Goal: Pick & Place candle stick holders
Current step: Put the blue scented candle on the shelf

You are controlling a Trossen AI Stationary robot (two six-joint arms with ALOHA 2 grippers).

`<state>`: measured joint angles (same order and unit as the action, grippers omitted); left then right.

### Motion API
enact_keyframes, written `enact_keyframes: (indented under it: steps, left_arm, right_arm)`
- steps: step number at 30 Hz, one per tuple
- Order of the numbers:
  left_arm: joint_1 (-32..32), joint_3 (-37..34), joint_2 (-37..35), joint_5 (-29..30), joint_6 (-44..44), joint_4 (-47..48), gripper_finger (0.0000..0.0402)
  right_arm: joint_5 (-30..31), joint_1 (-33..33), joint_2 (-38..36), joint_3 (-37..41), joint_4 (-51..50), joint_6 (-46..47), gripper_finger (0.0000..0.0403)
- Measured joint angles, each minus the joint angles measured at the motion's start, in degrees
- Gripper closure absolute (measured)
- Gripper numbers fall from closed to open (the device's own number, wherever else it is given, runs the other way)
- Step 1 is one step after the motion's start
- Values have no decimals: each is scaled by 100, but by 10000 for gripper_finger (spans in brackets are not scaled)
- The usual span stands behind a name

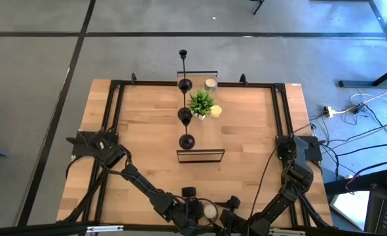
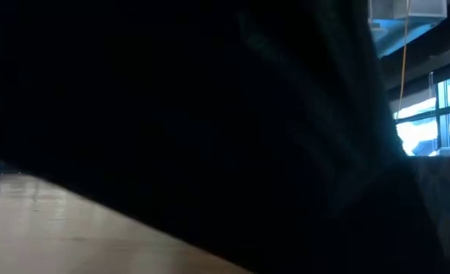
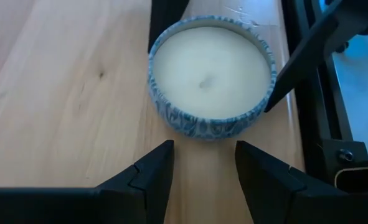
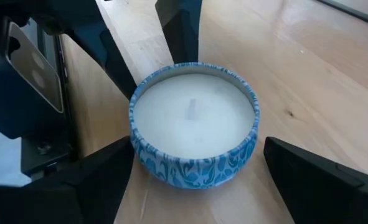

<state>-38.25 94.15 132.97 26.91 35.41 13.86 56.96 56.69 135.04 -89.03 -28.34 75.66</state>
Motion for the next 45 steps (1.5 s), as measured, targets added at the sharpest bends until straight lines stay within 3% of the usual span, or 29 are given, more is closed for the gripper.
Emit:
enact_keyframes:
  steps: [14, 25, 35, 45]
  left_arm:
    - [194, 8, 2, -649, -960, -46, 233]
    - [209, 2, 11, -655, -1036, -164, 233]
    - [209, -1, 15, -653, -1033, -169, 233]
    - [209, 12, 14, -620, -791, 232, 233]
  right_arm:
    - [-1, -65, 0, -2, 5, -125, 43]
    - [-79, -186, 0, -2, 46, -151, 46]
    - [-209, -210, 0, -8, 45, -157, 104]
    - [-200, -207, 0, -9, 94, -157, 93]
